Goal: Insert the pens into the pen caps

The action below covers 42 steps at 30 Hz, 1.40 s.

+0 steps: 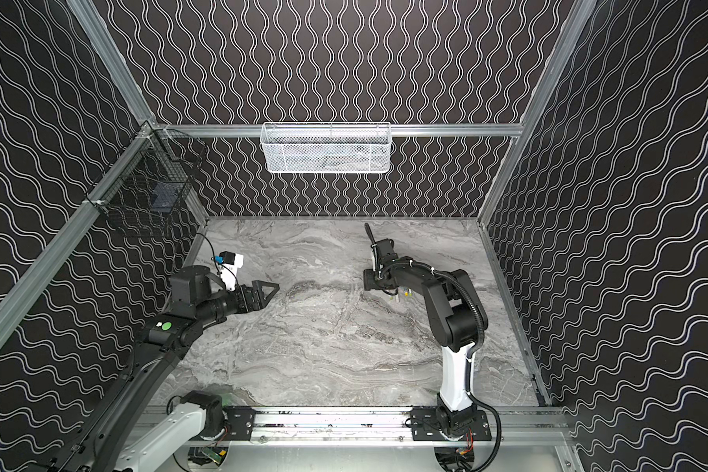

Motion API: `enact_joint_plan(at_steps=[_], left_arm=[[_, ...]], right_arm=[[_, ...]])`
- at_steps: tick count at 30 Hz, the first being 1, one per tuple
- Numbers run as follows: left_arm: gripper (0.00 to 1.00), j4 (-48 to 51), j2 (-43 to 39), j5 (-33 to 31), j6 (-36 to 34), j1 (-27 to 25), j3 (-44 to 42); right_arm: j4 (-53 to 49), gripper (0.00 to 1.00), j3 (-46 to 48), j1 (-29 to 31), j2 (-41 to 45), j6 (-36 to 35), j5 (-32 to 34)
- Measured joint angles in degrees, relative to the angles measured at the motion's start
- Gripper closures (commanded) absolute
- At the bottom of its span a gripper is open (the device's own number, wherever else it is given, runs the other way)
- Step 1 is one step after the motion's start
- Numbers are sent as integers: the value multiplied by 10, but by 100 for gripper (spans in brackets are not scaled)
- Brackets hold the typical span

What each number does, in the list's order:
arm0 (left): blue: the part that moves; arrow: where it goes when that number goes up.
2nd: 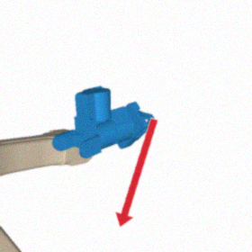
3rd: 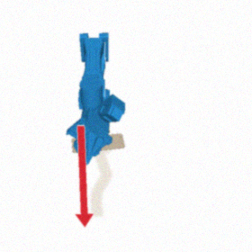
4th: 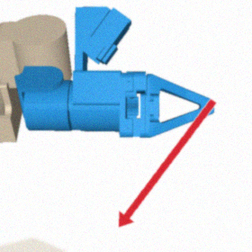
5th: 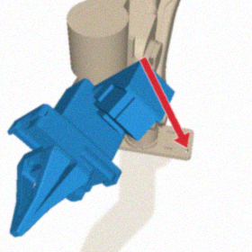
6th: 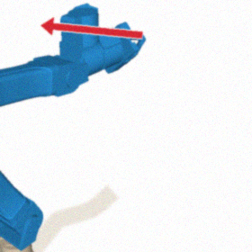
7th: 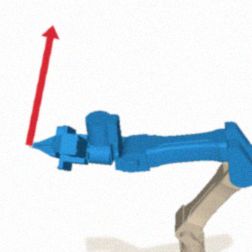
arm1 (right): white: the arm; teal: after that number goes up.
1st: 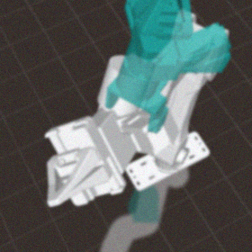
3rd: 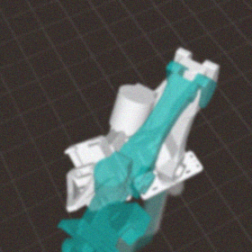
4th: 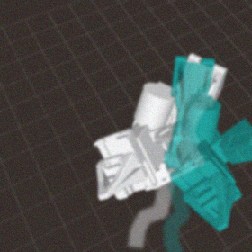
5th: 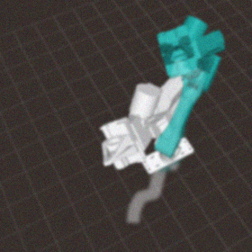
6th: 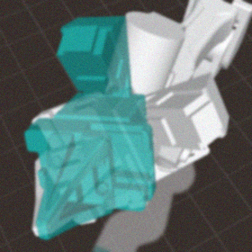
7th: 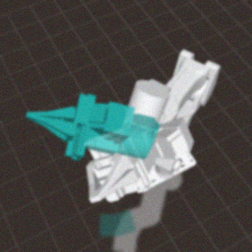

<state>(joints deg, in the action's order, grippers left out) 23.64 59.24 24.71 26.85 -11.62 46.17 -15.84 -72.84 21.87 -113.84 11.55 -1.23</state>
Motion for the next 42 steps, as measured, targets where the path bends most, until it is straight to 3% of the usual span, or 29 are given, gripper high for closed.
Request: enact_joint_plan(at_steps=[19,22,25,27,31,36,42], left_arm=[[1,-31,52,-20,2,0,-1],[1,-34,61,-25,2,0,0],[2,-30,67,-38,2,0,7],[1,-25,73,-58,-2,0,20],[1,-20,87,-129,-19,0,34],[2,-55,85,-276,-51,0,-12],[2,-232,109,-485,-123,0,-146]], right_arm=[[-12,29,56,-24,82,9,20],[0,22,74,-24,123,-3,11],[11,1,103,-24,162,-15,5],[24,0,122,-24,187,-33,7],[68,0,163,-24,229,-51,44],[164,0,231,-25,264,-84,130],[337,0,336,-44,273,-149,206]])
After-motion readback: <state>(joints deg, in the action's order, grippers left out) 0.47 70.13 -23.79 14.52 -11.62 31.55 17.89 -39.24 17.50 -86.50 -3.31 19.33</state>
